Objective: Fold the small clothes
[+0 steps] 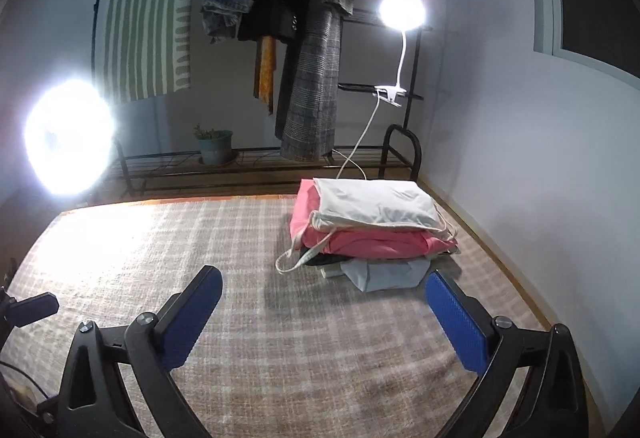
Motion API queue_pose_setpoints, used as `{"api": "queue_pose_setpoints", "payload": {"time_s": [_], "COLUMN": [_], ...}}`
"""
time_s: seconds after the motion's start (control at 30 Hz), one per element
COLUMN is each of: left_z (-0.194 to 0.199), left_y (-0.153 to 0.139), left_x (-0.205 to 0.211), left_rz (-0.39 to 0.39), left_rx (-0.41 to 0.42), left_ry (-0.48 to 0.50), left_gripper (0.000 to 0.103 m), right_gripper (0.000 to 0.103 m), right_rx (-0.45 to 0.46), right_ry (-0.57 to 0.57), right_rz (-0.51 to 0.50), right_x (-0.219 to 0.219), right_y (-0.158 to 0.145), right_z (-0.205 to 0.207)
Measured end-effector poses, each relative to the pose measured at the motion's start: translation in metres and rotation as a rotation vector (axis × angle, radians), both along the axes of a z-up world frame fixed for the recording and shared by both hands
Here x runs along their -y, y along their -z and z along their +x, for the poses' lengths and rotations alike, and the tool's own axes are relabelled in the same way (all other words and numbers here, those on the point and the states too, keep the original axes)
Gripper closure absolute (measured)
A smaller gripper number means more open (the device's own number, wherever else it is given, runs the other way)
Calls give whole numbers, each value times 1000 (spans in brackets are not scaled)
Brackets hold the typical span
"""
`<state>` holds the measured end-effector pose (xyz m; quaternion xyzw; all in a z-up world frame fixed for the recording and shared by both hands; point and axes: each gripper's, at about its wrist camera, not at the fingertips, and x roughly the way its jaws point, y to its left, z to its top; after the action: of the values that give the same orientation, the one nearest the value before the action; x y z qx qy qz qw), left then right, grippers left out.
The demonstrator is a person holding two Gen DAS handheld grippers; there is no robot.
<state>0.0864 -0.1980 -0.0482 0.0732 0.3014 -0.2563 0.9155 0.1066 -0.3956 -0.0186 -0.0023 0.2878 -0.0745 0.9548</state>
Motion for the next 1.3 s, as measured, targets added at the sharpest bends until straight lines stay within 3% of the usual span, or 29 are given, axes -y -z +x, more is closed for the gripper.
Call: {"api": "queue_pose_setpoints", "payload": {"time_s": [1.3], "left_z": [-1], "left_y": [3], "left_x": [-2], "left_rz": [5], "left_rx": [-6], "left_ry": [-23], "left_gripper": [6], "right_gripper": [0], "right_rx": [-30], "right_ry": [-27], "right_rz": [45], "right_x": [-9], "right_y": [8], "right_z": [11]}}
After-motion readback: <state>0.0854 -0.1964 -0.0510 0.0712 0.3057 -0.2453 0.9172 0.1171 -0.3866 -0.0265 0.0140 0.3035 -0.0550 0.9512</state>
